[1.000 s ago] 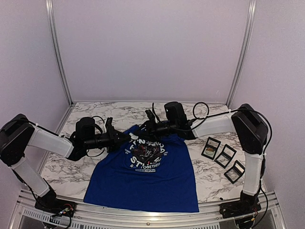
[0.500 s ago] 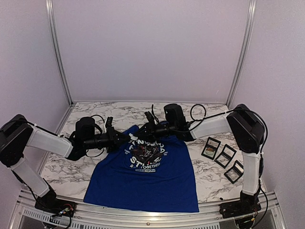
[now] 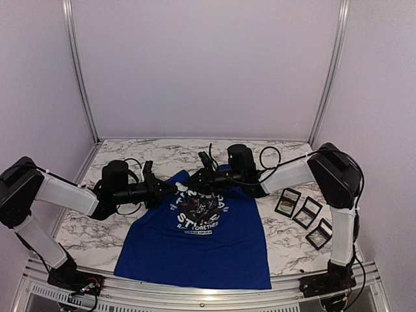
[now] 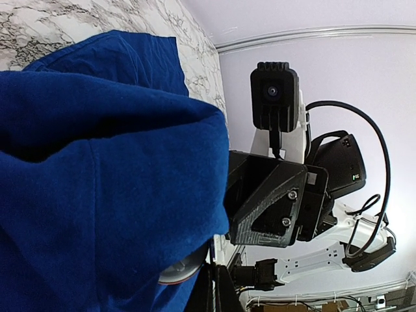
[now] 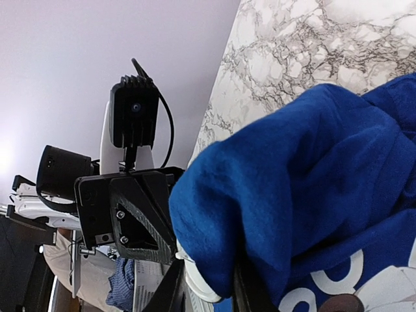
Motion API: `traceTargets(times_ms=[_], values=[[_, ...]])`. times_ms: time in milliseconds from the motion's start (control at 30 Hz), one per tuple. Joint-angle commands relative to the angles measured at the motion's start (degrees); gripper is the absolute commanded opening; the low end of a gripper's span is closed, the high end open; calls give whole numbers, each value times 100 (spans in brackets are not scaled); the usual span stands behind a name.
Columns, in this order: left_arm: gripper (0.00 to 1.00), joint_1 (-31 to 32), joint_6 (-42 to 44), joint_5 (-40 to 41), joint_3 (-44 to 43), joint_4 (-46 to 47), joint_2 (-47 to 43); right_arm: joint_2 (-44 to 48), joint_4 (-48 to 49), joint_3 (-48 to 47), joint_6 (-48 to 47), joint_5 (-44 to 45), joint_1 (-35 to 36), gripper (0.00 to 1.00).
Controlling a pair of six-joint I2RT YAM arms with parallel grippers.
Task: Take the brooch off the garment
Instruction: Pass from the left arm to the right
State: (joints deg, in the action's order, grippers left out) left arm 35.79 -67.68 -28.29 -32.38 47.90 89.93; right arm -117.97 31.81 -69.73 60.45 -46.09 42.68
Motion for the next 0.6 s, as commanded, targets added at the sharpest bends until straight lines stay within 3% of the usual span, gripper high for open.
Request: traceTargets(times_ms=[0, 267, 433, 567], values=[[0, -20, -199, 76, 103, 175, 42, 255, 677, 63, 146, -215, 39, 19], [0, -28, -232, 64, 124, 270, 18, 266, 868, 126, 241, -234, 34, 3], [19, -53, -185, 67, 158, 317, -49, 245, 891, 111, 253, -300, 30, 0], [22, -109, -172, 18, 190, 404, -88, 188, 912, 56, 266, -449, 19, 0]])
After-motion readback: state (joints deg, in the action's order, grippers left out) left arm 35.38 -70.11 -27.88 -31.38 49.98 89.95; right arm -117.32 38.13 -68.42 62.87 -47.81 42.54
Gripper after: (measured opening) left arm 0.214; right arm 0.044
